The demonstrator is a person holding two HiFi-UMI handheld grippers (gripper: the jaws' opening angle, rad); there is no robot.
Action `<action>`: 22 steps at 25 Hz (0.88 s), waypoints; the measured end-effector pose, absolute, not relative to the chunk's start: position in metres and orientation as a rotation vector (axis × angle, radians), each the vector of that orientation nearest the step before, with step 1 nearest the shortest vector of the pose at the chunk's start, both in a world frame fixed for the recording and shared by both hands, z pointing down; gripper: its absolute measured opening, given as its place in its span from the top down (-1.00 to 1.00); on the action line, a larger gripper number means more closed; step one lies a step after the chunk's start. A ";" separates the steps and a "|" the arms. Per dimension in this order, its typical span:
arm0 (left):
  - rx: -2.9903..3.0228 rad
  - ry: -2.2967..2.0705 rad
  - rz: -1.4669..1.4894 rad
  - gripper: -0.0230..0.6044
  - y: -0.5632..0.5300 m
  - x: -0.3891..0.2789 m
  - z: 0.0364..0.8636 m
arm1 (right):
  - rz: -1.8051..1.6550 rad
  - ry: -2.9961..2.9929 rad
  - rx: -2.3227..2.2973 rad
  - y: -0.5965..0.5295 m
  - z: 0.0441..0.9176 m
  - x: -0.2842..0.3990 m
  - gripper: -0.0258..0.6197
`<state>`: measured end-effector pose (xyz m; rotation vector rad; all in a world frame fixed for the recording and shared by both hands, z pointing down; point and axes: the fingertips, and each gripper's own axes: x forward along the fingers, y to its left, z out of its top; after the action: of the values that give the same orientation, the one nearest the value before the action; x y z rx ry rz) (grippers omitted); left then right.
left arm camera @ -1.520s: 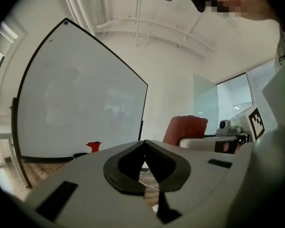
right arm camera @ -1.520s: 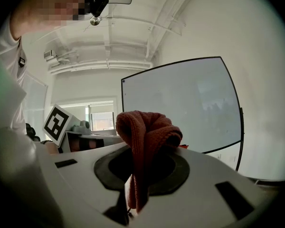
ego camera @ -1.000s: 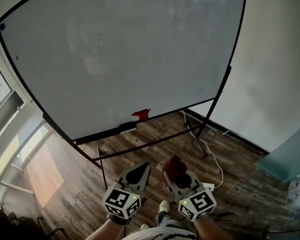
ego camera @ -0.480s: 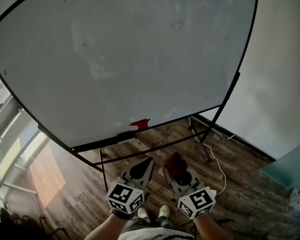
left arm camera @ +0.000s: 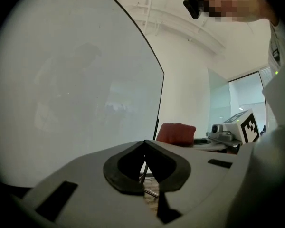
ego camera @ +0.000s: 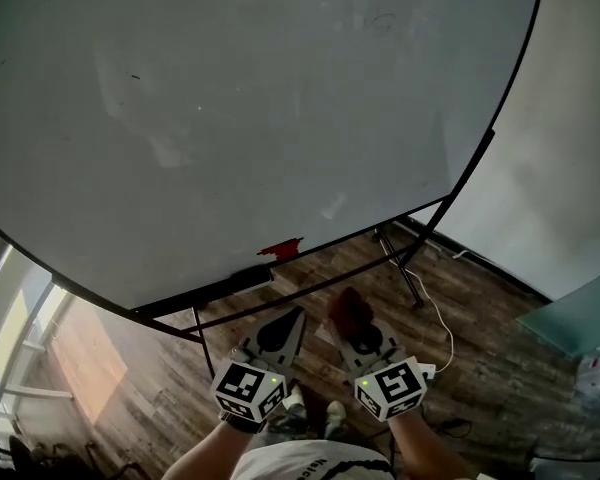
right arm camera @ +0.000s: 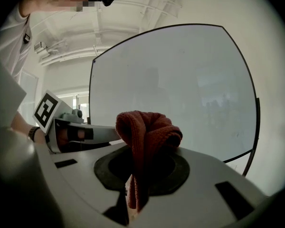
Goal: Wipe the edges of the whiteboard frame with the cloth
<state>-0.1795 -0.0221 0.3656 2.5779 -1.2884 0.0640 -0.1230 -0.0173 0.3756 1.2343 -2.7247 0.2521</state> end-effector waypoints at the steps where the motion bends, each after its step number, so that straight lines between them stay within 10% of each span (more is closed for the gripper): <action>1: 2.580 -1.280 0.067 0.90 -0.029 -0.186 0.370 | 0.239 -2.714 1.236 -0.025 0.381 -0.129 0.75; 22: 2.540 -1.274 0.146 0.90 -0.133 -0.231 0.466 | -0.187 -2.531 0.914 -0.118 0.513 -0.191 0.75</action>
<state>-0.2307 -0.1326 0.4662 2.5398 -1.2739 0.1461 -0.1907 -0.1185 0.5126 0.9139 -2.5312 -0.1870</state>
